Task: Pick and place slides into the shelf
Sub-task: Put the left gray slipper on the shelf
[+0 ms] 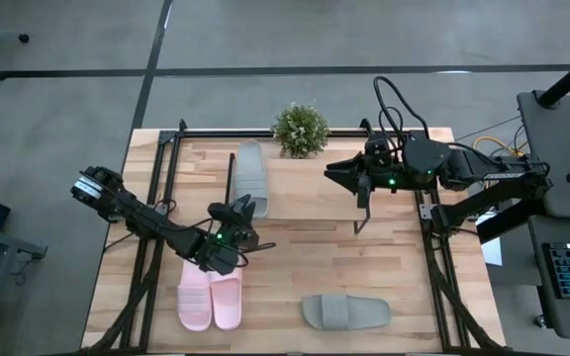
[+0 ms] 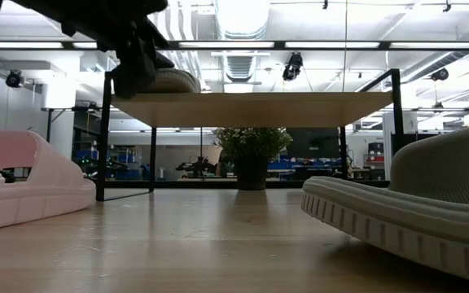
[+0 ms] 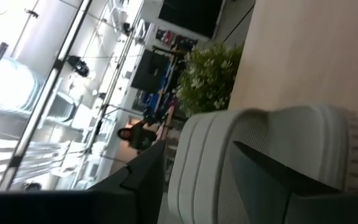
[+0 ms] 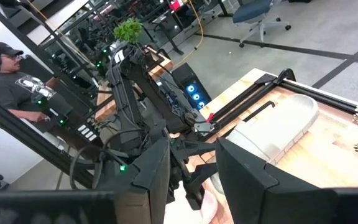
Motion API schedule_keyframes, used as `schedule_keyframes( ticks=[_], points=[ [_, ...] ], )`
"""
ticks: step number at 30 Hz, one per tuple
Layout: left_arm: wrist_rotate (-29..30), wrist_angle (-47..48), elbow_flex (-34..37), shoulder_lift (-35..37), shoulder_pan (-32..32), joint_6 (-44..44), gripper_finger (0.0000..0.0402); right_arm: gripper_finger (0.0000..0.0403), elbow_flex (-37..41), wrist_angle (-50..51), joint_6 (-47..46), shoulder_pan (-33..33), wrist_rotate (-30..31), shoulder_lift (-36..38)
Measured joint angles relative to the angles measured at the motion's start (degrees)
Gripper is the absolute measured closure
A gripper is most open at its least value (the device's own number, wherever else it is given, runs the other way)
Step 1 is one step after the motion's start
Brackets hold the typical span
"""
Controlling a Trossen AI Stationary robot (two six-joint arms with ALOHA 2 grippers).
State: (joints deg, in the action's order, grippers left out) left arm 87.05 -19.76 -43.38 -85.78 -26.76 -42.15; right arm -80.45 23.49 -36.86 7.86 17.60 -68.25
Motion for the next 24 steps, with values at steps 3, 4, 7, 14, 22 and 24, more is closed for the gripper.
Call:
schedule_keyframes(
  ticks=[3, 4, 7, 14, 22, 24],
  points=[
    [-0.1, -0.5, 0.0, 0.9, -0.1, -0.1, 0.0237, 0.028, 0.0, 0.0, -0.1, 0.0, 0.0, 0.0],
    [-0.1, -0.8, 0.0, 1.3, -0.3, -0.1, 0.0237, 0.028, 0.0, 0.0, -0.2, 0.0, 0.0, 0.0],
    [-0.1, -1.4, -0.6, 3.1, -0.9, -0.2, 0.0237, 0.028, 0.0, 0.0, -0.2, 0.0, 0.0, 0.0],
    [0.0, -7.9, -5.2, 10.0, -2.5, -0.1, 0.0237, 0.028, 0.0, 0.0, 2.1, 0.0, 0.0, 0.0],
    [-4.5, -27.8, -6.3, 18.3, -4.4, 0.3, 0.0237, 0.028, 0.3, 0.3, 10.2, 0.0, 0.0, -0.2],
    [-7.3, -29.4, -6.3, 20.3, -5.0, 2.9, 0.0237, 0.028, 0.6, 0.3, 12.0, 0.0, 0.0, -0.2]
  ],
)
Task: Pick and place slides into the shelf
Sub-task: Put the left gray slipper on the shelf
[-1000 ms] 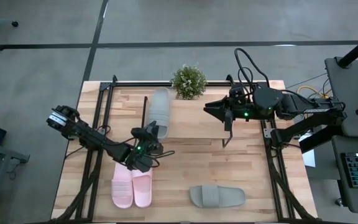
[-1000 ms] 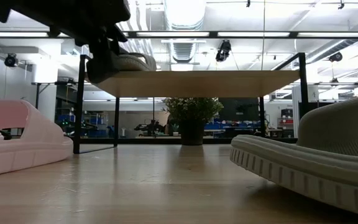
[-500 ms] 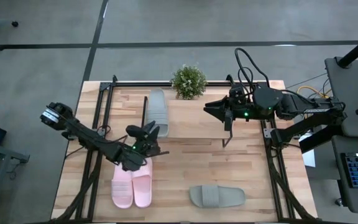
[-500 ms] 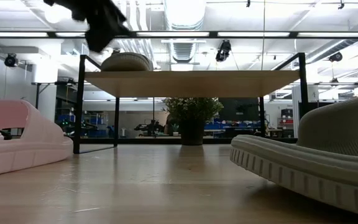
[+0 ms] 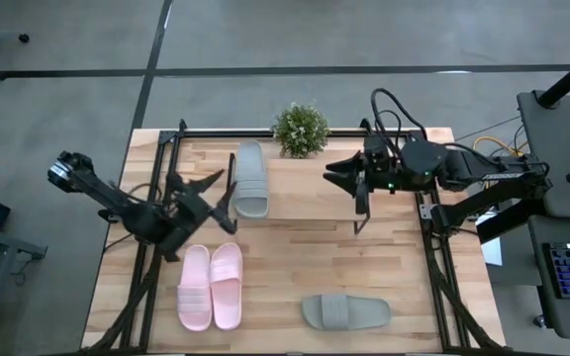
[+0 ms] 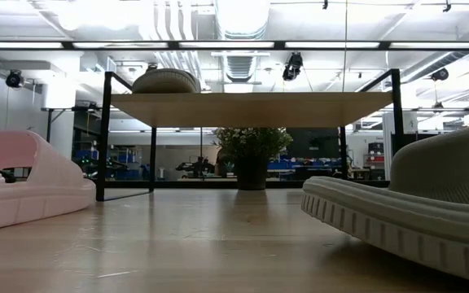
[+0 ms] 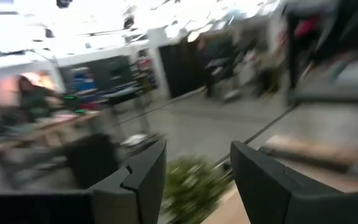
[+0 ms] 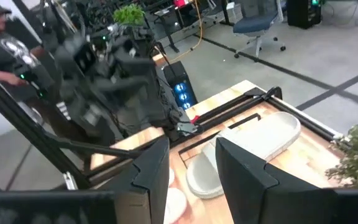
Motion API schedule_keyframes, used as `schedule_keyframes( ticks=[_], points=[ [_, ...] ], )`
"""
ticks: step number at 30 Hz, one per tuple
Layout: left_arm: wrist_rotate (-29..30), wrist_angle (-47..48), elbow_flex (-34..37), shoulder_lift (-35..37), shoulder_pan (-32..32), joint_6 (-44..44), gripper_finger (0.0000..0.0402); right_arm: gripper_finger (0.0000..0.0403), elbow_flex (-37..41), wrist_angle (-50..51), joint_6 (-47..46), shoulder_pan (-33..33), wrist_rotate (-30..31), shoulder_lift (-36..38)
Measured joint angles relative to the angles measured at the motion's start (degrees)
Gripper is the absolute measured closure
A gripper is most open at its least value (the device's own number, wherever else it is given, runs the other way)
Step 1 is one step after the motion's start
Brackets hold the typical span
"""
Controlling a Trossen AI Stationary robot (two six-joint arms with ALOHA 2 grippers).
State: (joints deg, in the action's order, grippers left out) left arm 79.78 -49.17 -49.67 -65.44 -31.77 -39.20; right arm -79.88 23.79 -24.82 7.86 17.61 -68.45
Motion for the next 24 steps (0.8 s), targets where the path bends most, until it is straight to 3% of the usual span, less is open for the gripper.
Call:
schedule_keyframes(
  ticks=[8, 12, 14, 19, 24],
  points=[
    [-14.6, 4.5, 0.3, 6.9, -1.8, 16.9, 0.0237, 0.028, 1.4, 0.0, 4.9, 0.0, 0.0, 0.0],
    [-33.1, 12.4, 0.3, 11.1, -1.8, 32.4, 0.0237, 0.028, 1.6, 0.0, 4.9, 0.0, -3.9, 0.0],
    [-38.7, 16.2, 0.3, 12.9, -1.8, 38.0, 0.0239, 0.028, 1.6, 0.0, 4.8, 0.0, -6.9, 0.0],
    [-39.2, 27.4, 0.4, 16.6, -1.7, 40.3, 0.0272, 0.028, 1.6, 0.0, 2.1, 0.0, -8.6, 0.0],
    [-39.3, 33.6, 0.4, 18.7, -1.7, 35.9, 0.0348, 0.028, 1.6, 0.0, -1.3, 0.1, -8.6, 0.0]
  ],
)
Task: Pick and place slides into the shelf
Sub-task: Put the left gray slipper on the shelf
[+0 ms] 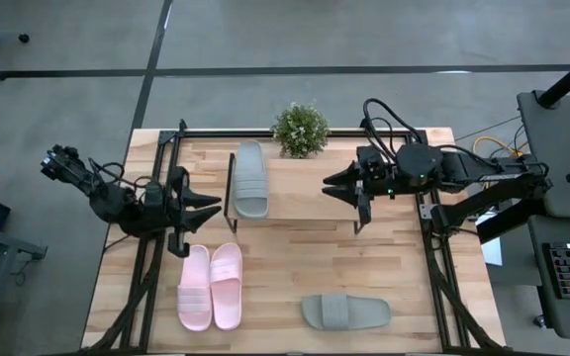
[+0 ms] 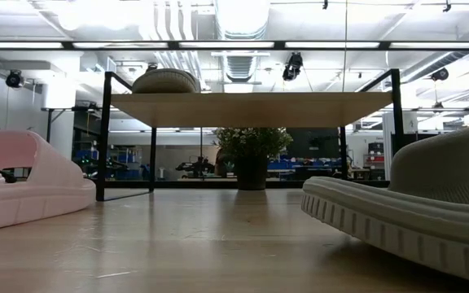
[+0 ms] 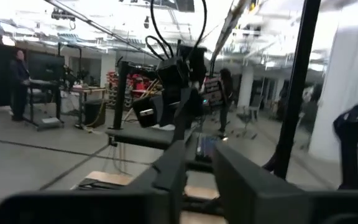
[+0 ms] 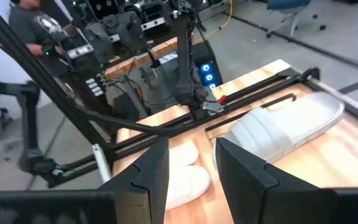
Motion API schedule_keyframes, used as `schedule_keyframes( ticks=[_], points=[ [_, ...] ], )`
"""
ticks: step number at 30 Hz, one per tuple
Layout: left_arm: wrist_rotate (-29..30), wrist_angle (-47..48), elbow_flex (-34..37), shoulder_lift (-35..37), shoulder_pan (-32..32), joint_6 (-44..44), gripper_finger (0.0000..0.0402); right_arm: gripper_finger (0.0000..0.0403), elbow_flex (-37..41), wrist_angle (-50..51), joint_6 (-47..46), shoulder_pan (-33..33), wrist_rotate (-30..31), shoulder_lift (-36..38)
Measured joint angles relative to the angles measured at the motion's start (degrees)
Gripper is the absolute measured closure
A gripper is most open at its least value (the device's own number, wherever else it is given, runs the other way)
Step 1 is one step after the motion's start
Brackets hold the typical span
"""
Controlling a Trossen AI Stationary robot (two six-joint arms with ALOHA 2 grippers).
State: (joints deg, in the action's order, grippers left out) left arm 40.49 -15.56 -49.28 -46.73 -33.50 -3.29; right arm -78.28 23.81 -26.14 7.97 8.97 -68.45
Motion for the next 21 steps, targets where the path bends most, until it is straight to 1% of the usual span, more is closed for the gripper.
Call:
schedule_keyframes(
  ticks=[2, 4, 8, 17, 21],
  points=[
    [0.0, 0.6, 0.0, 0.6, 0.0, -1.5, 0.0381, 0.028, 0.0, 0.0, -1.8, 0.1, 0.0, 0.0],
    [-0.1, 0.9, 0.0, 1.4, 0.0, -1.9, 0.0395, 0.028, 0.1, 0.0, -3.4, 0.4, -0.1, 0.0],
    [-0.1, 3.9, 0.0, 2.9, 0.0, -2.1, 0.0392, 0.028, 0.1, 0.0, -4.6, 0.7, -0.1, 0.0],
    [-0.4, 7.6, 0.0, 7.7, 0.0, -2.1, 0.0392, 0.028, 0.1, 0.2, -15.9, 1.8, -0.1, 0.3],
    [-0.3, 10.9, 0.0, 9.8, 0.0, -2.1, 0.0392, 0.028, 0.1, 3.9, -22.6, 4.0, -0.1, 0.5]
  ],
)
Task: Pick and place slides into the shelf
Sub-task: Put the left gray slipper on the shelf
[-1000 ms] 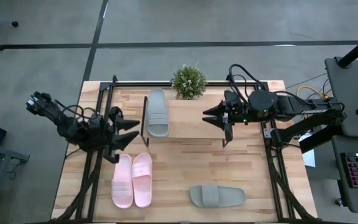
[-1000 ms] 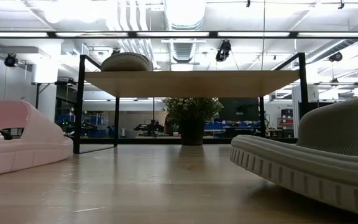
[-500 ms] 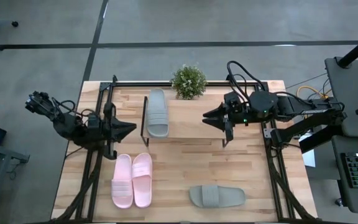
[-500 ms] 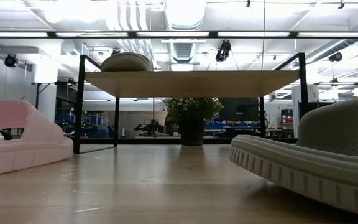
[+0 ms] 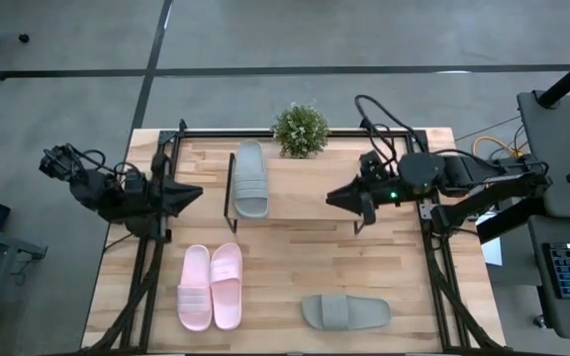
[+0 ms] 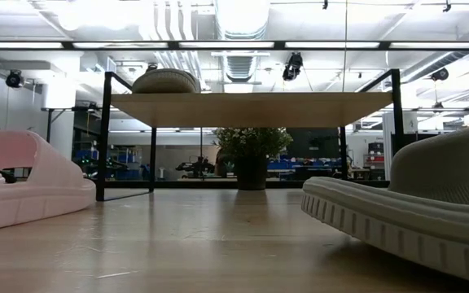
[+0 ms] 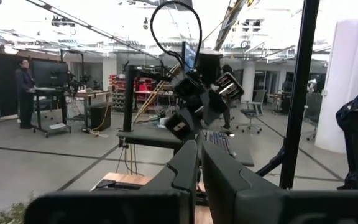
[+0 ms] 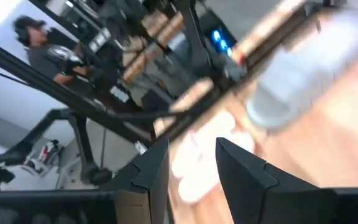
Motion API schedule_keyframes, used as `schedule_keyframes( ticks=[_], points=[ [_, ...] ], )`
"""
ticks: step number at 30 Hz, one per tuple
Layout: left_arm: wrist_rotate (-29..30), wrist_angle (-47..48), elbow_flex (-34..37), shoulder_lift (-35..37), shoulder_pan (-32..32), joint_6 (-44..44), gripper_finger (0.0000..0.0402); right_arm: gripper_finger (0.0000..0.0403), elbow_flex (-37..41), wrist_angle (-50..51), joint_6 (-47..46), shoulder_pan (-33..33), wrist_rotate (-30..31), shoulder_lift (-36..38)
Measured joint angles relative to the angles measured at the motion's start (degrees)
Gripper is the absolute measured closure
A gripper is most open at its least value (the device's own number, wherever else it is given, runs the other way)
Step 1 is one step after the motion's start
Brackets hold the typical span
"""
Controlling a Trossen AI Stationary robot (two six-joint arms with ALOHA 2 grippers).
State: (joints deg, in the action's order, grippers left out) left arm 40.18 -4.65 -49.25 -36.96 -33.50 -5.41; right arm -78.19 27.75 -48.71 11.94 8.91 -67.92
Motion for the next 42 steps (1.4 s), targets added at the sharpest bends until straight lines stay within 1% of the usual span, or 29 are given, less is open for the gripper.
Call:
schedule_keyframes(
  ticks=[3, 8, 13, 18, 20, 23, 27, 31, 33, 38, 42],
  points=[
    [0.0, 2.0, 0.0, 0.7, 0.0, 0.0, 0.0392, 0.028, 0.0, 5.3, -5.8, 2.5, 0.5, 0.0],
    [0.6, 4.1, 0.0, 0.7, 0.0, 0.0, 0.0392, 0.028, 0.0, 11.7, -15.7, 8.1, 5.6, 0.0],
    [0.6, 4.4, 0.1, 1.5, 0.0, 0.0, 0.0392, 0.028, 0.0, 14.8, -26.0, 15.6, 9.7, 0.0],
    [0.6, 4.4, 0.1, 2.7, 0.0, 0.0, 0.0391, 0.0278, 0.0, 17.0, -34.6, 23.5, 17.1, -0.5],
    [0.6, 4.8, 0.1, 3.2, 0.0, 0.0, 0.0391, 0.027, 0.0, 18.3, -38.0, 25.8, 18.4, -0.5],
    [0.6, 6.1, 0.1, 4.0, 0.0, 0.0, 0.0391, 0.0246, 0.2, 19.3, -42.1, 28.2, 19.3, -0.8],
    [0.6, 7.2, 0.2, 5.1, 0.0, 0.0, 0.0391, 0.0198, 1.4, 19.3, -46.1, 30.5, 18.9, -2.3],
    [0.7, 7.1, 0.2, 6.1, 0.0, 0.0, 0.0391, 0.0154, 3.0, 21.6, -51.8, 31.8, 13.3, -4.9],
    [0.6, 7.2, 0.2, 6.5, 0.0, 0.0, 0.0391, 0.0139, 3.5, 23.4, -55.7, 32.6, 10.5, -6.6],
    [0.6, 7.2, 0.2, 7.6, 0.0, 0.0, 0.0391, 0.0128, 3.7, 26.5, -64.5, 36.1, 10.9, -11.6],
    [0.6, 7.2, 0.2, 7.9, 0.0, 0.1, 0.0391, 0.0135, 3.7, 25.7, -70.6, 38.4, 14.0, -16.2]
  ],
)
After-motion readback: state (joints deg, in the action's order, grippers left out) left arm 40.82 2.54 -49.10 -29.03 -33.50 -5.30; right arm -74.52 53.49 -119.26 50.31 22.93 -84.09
